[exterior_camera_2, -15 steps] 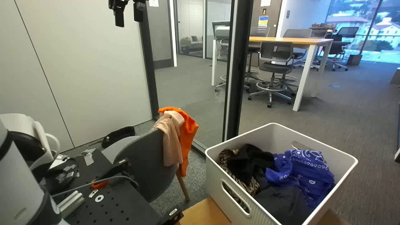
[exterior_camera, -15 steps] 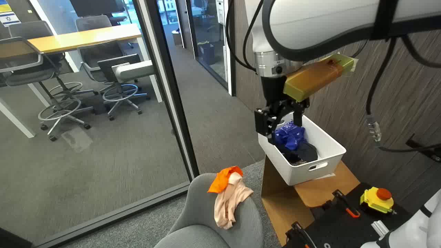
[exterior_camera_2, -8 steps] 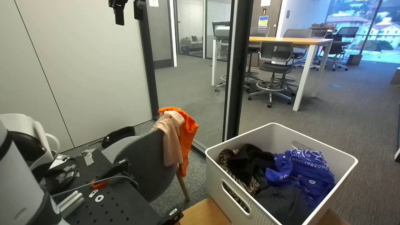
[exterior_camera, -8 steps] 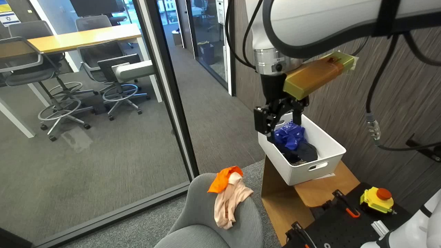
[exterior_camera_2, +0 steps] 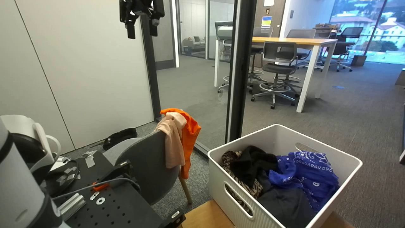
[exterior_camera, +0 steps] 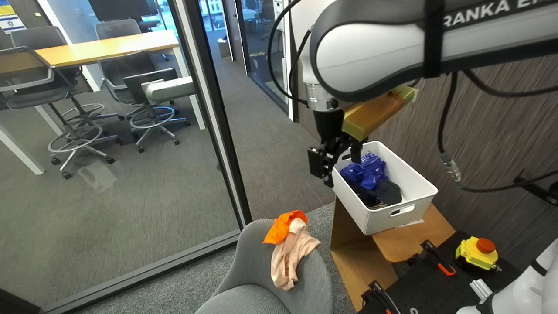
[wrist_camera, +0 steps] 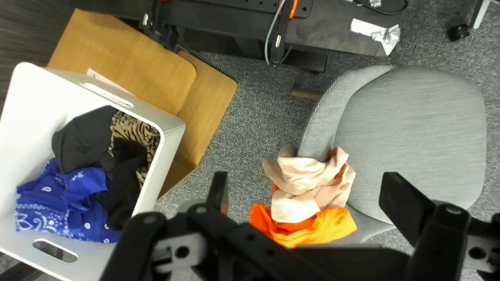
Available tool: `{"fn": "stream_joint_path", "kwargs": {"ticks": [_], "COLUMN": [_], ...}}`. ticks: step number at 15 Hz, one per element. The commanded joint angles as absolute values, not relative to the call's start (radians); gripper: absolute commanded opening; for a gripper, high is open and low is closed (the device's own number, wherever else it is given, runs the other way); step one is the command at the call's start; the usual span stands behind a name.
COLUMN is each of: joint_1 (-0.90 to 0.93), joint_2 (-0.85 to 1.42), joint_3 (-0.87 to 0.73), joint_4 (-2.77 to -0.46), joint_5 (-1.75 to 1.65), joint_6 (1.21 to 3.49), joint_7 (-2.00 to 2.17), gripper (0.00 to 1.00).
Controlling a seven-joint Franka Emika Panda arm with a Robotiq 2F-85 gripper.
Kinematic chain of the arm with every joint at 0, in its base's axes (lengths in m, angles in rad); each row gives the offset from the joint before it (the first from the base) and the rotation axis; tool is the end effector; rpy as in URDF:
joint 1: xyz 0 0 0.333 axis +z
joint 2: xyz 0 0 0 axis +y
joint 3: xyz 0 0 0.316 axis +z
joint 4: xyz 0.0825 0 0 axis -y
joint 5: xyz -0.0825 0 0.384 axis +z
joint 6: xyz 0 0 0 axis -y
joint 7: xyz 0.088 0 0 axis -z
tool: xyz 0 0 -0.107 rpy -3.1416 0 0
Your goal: Pick up the clothes from the headrest of the chair and put them in the box
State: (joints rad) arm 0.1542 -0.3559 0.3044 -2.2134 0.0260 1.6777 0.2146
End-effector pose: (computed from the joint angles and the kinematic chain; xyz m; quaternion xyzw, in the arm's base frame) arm 0.3794 0.2011 0.4999 0.9890 0.1045 -0.0792 0.0685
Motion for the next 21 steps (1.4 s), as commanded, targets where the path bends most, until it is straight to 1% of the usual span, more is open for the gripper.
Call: {"fn": "stream_joint_path", "kwargs": {"ticks": [1, 9, 15, 21], "joint_1": [0.194, 0.252, 0.234, 0.225], "joint_2": [-0.216, 0.061, 0.212, 0.341], "joint_3": [0.312, 0.305, 0.275, 0.259], "joint_4": [-2.168, -2.1, -2.049, -2.002], "joint_5": [-0.015, -0.088, -0.067, -0.06], "joint_6": [1.79, 1.986, 2.116, 2.225], "joint_7": [0.15, -0.017, -0.195, -0.252], "gripper": [1.0, 1.0, 1.0, 1.0]}}
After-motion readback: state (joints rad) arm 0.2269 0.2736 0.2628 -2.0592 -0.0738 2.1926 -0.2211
